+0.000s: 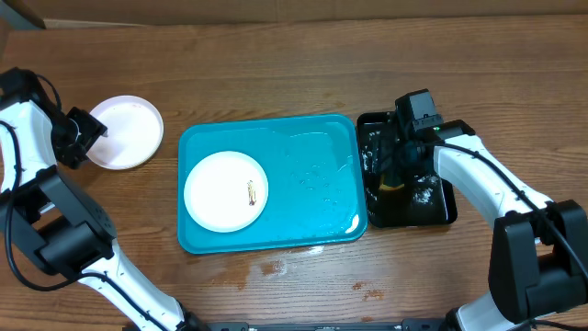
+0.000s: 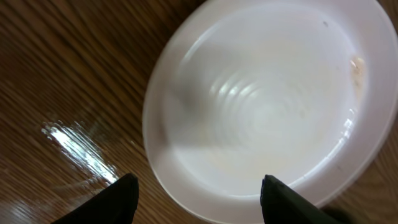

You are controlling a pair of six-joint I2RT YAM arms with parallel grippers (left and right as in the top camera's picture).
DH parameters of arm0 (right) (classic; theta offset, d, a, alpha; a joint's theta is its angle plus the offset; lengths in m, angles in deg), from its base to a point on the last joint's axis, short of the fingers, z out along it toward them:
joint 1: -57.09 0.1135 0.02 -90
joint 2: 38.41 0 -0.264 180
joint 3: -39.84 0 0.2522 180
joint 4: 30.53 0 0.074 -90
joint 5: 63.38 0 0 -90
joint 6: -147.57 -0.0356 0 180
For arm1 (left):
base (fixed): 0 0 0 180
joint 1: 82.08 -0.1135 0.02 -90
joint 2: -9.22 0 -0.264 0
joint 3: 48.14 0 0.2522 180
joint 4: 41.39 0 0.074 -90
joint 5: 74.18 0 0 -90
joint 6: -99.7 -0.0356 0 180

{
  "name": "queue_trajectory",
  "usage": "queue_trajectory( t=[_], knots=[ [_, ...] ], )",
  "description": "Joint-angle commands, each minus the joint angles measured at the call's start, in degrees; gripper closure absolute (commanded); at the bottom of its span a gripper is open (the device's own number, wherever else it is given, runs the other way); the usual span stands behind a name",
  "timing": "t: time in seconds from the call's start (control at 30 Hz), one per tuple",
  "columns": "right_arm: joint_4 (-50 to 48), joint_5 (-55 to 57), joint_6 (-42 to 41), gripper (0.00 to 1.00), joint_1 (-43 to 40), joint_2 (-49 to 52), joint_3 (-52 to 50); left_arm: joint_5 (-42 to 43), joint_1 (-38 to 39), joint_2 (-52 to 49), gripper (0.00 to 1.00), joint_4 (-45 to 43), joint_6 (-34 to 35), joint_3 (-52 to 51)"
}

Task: Clean dirty plates on tray and stack at the side
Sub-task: 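Carry the white plate left and stack it on the yellow plate, then move the left gripper to the remaining white plate's left rim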

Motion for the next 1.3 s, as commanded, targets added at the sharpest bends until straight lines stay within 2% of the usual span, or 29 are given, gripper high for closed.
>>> queue_trajectory(
  t=[0.0, 0.1, 0.17, 0.33, 0.6, 0.63, 0.73, 0.83, 0.9, 0.93, 0.97, 1.0, 1.03, 1.07, 1.13, 1.27],
  knots=[
    [-1.1, 1.9, 0.1, 0.29, -0.1, -0.7, 0.0, 11.8, -0.1, -0.3, 0.39, 3.6, -3.5, 4.6],
    [-1.1, 2.1, 0.1, 0.29, -0.1, -0.7, -0.1, 17.8, 0.9, 0.2, 0.41, 7.7, -5.4, 5.8],
    [-1.1, 2.1, 0.1, 0.29, -0.1, -0.7, -0.2, 18.8, 2.3, 0.7, 0.44, 9.9, -6.5, 5.7],
    [-4.8, 4.8, 0.1, 0.29, -0.1, -0.7, -2.3, 17.5, 8.2, 1.5, 0.45, 13.8, -8.8, 5.7],
    [-16.7, 5.6, -0.6, 0.32, -0.1, -0.7, -9.9, 14.3, 16.0, 1.5, 0.44, 16.6, -9.0, 5.6],
    [-17.5, 5.7, -0.6, 0.39, -0.1, -0.7, -10.2, 13.9, 16.4, 1.5, 0.44, 17.2, -9.0, 5.6],
    [-19.7, 7.0, -0.6, 0.78, -0.1, -0.3, -10.7, 13.7, 17.8, 1.5, 0.44, 19.6, -10.1, 5.6],
    [-21.9, 7.8, -0.6, 0.86, -0.2, 0.9, -10.8, 13.7, 19.2, 1.5, 0.47, 21.7, -12.3, 5.6],
    [-23.2, 7.8, -0.6, 0.96, -0.2, 1.2, -10.8, 13.7, 20.2, 1.6, 0.51, 22.9, -13.5, 5.6],
    [-23.4, 7.7, -0.6, 0.96, -0.2, 1.1, -10.6, 13.6, 20.7, 1.8, 0.51, 23.6, -13.6, 5.6],
    [-22.6, 7.2, -0.6, 0.89, -0.2, 0.9, -9.9, 13.7, 21.1, 1.9, 0.52, 24.0, -13.7, 5.6],
    [-21.2, 6.7, -0.6, 0.61, -0.2, 0.8, -9.0, 13.7, 21.4, 2.0, 0.51, 24.3, -13.7, 5.6],
    [-19.3, 5.9, -0.6, 0.4, -0.2, 0.6, -7.8, 13.7, 21.8, 2.3, 0.52, 24.5, -13.7, 5.6],
    [-16.7, 5.0, -0.6, 0.31, -0.2, 0.3, -6.4, 13.6, 22.3, 2.4, 0.51, 24.7, -13.8, 5.6],
    [-11.8, 3.5, -1.0, 0.27, -0.2, -0.2, -4.0, 13.1, 23.1, 2.6, 0.51, 25.5, -13.8, 5.6],
    [-3.1, 1.2, -3.7, 0.28, -0.1, -0.4, -1.2, 11.8, 24.7, 3.1, 0.53, 25.9, -13.7, 5.6]
  ],
)
